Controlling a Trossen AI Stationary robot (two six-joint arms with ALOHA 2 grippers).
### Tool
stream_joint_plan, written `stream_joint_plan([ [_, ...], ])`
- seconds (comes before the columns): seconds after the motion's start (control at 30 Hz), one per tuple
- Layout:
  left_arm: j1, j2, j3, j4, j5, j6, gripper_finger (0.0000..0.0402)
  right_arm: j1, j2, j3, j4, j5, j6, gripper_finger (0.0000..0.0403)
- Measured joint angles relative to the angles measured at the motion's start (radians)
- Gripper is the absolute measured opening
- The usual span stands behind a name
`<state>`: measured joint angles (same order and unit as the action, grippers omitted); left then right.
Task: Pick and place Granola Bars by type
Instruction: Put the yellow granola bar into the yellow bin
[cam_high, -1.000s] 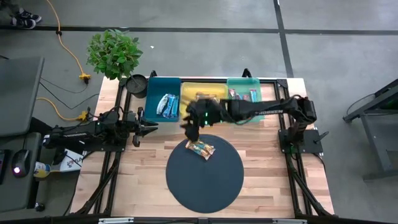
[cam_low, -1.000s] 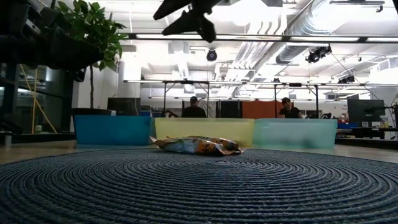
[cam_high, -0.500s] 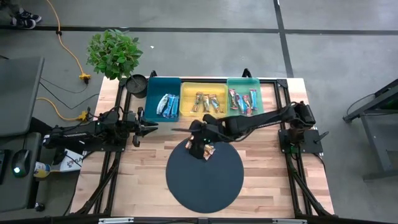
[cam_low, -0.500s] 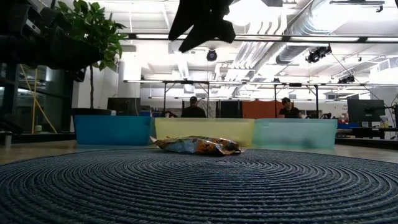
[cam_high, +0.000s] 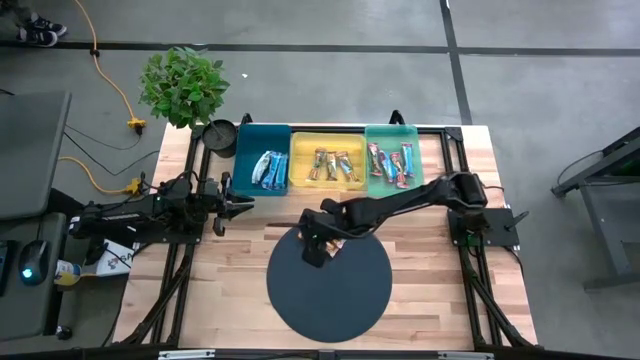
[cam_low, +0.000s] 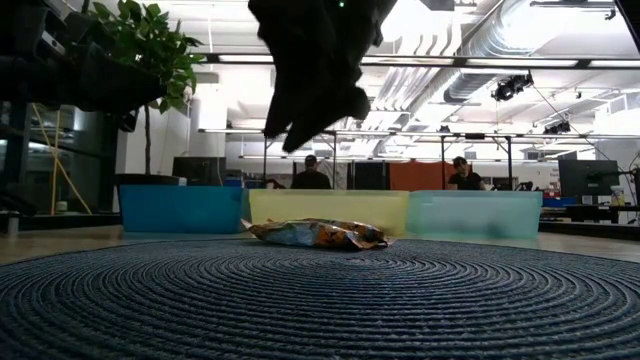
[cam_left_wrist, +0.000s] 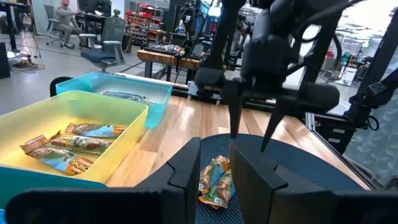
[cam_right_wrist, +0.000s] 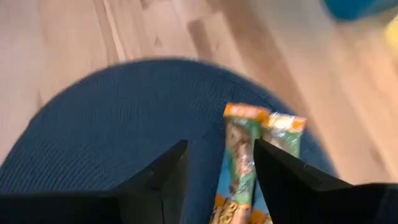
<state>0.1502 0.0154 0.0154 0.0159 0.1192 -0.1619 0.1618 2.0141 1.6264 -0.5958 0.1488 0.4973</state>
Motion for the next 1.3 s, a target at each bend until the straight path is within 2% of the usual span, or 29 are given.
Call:
stream_joint_plan([
  [0.23,0.0,0.0,0.0,0.0,0.0,0.0,0.0082,-0.005,0.038,0.0,-0.038,-0.088,0.004,0.0165],
  [0.4,0.0,0.0,0.0,0.0,0.0,0.0,0.0082,-0.005,0.053,-0.001,-0.082,-0.088,0.019,0.0165],
  [1.3,0.0,0.0,0.0,0.0,-0.001,0.0,0.0082,-0.005,0.137,-0.007,-0.065,-0.055,0.043,0.0165],
])
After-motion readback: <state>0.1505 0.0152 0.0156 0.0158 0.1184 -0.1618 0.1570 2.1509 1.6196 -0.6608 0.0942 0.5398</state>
